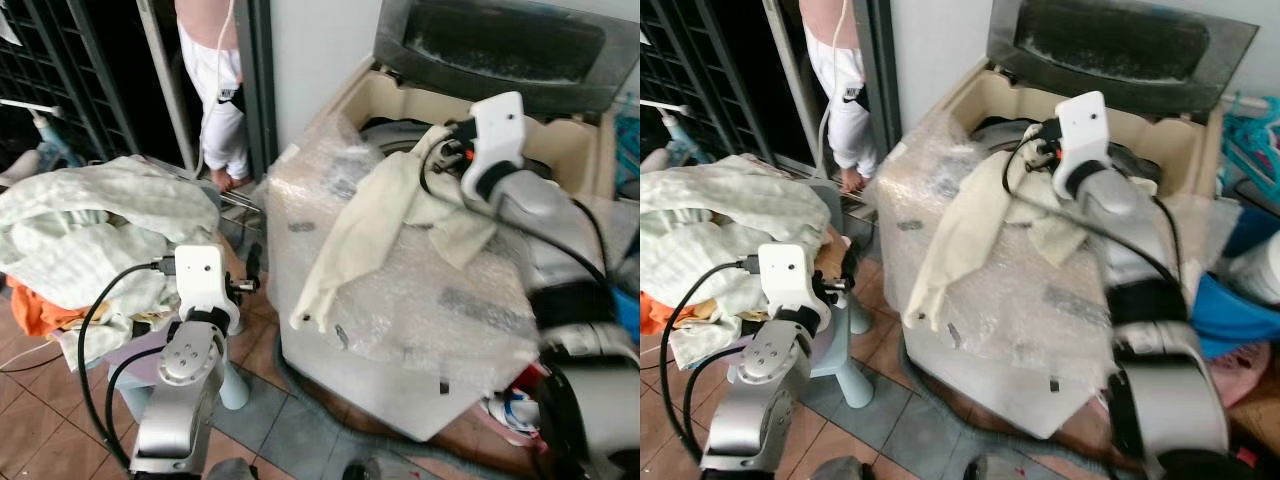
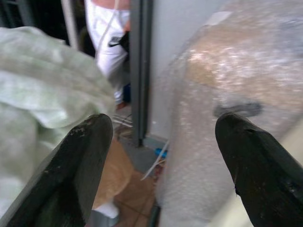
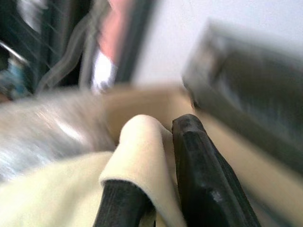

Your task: Clothes washing

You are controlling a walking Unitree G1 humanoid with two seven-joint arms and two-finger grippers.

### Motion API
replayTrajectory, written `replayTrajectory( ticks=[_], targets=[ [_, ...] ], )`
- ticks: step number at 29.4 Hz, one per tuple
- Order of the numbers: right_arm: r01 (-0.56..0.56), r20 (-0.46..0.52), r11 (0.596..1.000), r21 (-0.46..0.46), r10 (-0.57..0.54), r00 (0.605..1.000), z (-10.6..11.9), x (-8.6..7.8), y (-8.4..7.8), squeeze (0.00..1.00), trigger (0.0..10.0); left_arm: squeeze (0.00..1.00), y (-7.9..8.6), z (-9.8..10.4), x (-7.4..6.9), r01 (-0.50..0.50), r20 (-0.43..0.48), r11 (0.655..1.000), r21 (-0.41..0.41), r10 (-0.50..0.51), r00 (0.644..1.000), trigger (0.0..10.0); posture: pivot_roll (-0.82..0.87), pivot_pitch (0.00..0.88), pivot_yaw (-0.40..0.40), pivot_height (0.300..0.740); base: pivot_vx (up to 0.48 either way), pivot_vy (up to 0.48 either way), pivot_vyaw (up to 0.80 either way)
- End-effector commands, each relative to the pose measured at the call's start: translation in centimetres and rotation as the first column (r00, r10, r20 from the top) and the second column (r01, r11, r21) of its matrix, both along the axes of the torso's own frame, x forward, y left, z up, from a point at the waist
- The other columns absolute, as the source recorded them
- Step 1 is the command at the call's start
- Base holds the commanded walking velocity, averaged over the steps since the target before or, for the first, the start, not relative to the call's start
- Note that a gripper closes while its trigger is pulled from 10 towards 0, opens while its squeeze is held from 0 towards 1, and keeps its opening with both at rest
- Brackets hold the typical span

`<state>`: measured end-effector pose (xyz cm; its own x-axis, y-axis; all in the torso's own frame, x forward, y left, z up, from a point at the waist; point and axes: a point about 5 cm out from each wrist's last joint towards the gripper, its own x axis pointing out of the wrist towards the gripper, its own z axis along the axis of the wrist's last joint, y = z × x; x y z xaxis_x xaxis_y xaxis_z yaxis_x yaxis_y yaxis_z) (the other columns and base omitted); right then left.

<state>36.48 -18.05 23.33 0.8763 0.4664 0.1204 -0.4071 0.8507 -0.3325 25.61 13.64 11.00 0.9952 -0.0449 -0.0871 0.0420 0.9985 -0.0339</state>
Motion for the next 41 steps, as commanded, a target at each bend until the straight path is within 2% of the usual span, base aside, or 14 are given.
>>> replayTrajectory(
  ticks=[1, 5, 9, 11, 18, 21, 25, 27, 29, 30, 31, 32, 37, 41],
  targets=[
    [-0.186, -0.05, 0.98, -0.074, 0.183, 0.982, 0.2, -1.4, 0.7, 1.0, 10.0, 0.0, -0.1, 0.0, -0.1, 0.009, -0.006, 1.0, 0.001, -0.009, 1.0, 10.0, -0.05, 0.0, -0.033, 0.74, 0.0, 0.0, 0.0],
    [-0.237, -0.18, 0.959, -0.157, 0.208, 0.962, -1.4, -2.2, -0.8, 1.0, 10.0, 0.0, -0.1, 0.0, -0.1, 0.011, -0.012, 1.0, 0.009, -0.01, 1.0, 10.0, -0.05, 0.0, -0.028, 0.74, 0.0, 0.0, 0.0],
    [-0.088, -0.203, 0.948, -0.305, 0.025, 0.979, -2.4, -1.6, -3.3, 1.0, 10.0, 0.0, 0.1, -0.3, -0.1, 0.008, -0.033, 1.0, 0.028, -0.007, 0.999, 10.0, -0.06, 0.0, -0.017, 0.74, 0.0, 0.0, 0.0],
    [-0.046, -0.227, 0.958, -0.284, -0.021, 0.974, -2.8, -1.5, -3.6, 1.0, 10.0, 0.0, 0.1, -0.4, 0.0, 0.011, -0.033, 1.0, 0.027, -0.01, 0.999, 10.0, -0.06, 0.0, -0.016, 0.74, 0.0, 0.0, 0.0],
    [-0.149, -0.308, 0.962, -0.228, 0.074, 0.948, -4.6, -2.7, -1.5, 1.0, 10.0, 0.0, 0.0, -0.3, 0.0, 0.016, -0.032, 1.0, 0.027, -0.015, 0.999, 10.0, -0.05, 0.0, -0.019, 0.74, 0.0, 0.0, 0.0],
    [-0.221, -0.402, 0.951, -0.216, 0.12, 0.908, -6.3, -3.4, -0.7, 1.0, 10.0, 0.0, 0.0, -0.3, -0.1, 0.019, -0.035, 1.0, 0.023, -0.018, 0.999, 10.0, -0.05, 0.0, -0.02, 0.74, 0.0, 0.0, 0.0],
    [-0.197, -0.464, 0.958, -0.21, 0.079, 0.882, -8.2, -3.3, -0.1, 1.0, 10.0, 0.0, -0.2, -0.3, -0.1, 0.03, -0.036, 0.999, 0.02, -0.029, 0.999, 10.0, -0.05, 0.0, -0.02, 0.74, 0.0, 0.0, 0.0],
    [-0.129, -0.49, 0.974, -0.184, 0.023, 0.871, -9.0, -2.9, 0.3, 0.82, 10.0, 0.0, -0.2, -0.3, -0.1, 0.032, -0.037, 0.999, 0.02, -0.032, 0.999, 10.0, -0.05, 0.0, -0.022, 0.74, 0.0, 0.0, 0.0],
    [-0.122, -0.495, 0.976, -0.18, 0.017, 0.869, -9.1, -2.9, 0.3, 0.82, 10.0, 0.0, -0.2, -0.3, -0.1, 0.032, -0.036, 0.999, 0.02, -0.032, 0.999, 10.0, -0.05, 0.0, -0.022, 0.74, 0.0, 0.0, 0.0],
    [-0.113, -0.491, 0.976, -0.185, 0.008, 0.871, -9.1, -2.8, 0.4, 0.52, 0.0, 0.0, -0.2, -0.3, -0.1, 0.032, -0.037, 0.999, 0.02, -0.032, 0.999, 10.0, -0.04, 0.0, -0.024, 0.74, 0.0, 0.0, 0.0],
    [-0.079, -0.479, 0.98, -0.184, -0.019, 0.877, -9.2, -2.6, 0.5, 0.52, 0.0, 0.0, -0.2, -0.3, -0.1, 0.032, -0.038, 0.999, 0.02, -0.031, 0.999, 10.0, -0.04, 0.0, -0.024, 0.74, 0.0, 0.0, 0.0],
    [0.025, -0.463, 0.989, -0.146, -0.091, 0.882, -9.3, -2.2, 0.6, 0.0, 0.0, 0.0, -0.2, -0.3, -0.1, 0.026, -0.04, 0.999, 0.02, -0.025, 0.999, 10.0, -0.04, 0.0, -0.026, 0.74, 0.0, 0.0, 0.0],
    [0.233, -0.464, 0.972, -0.037, -0.224, 0.857, -9.4, -1.6, 0.4, 0.0, 0.0, 0.0, -0.1, -0.3, -0.2, 0.02, -0.041, 1.0, 0.016, -0.019, 0.999, 10.0, -0.04, 0.0, -0.029, 0.74, 0.0, 0.0, 0.0],
    [0.291, -0.467, 0.957, -0.014, -0.264, 0.844, -9.4, -1.5, 0.3, 0.0, 0.0, 0.0, -0.1, -0.3, -0.2, 0.02, -0.042, 1.0, 0.012, -0.02, 0.999, 10.0, -0.04, 0.0, -0.028, 0.74, 0.0, 0.0, 0.0]
  ],
)
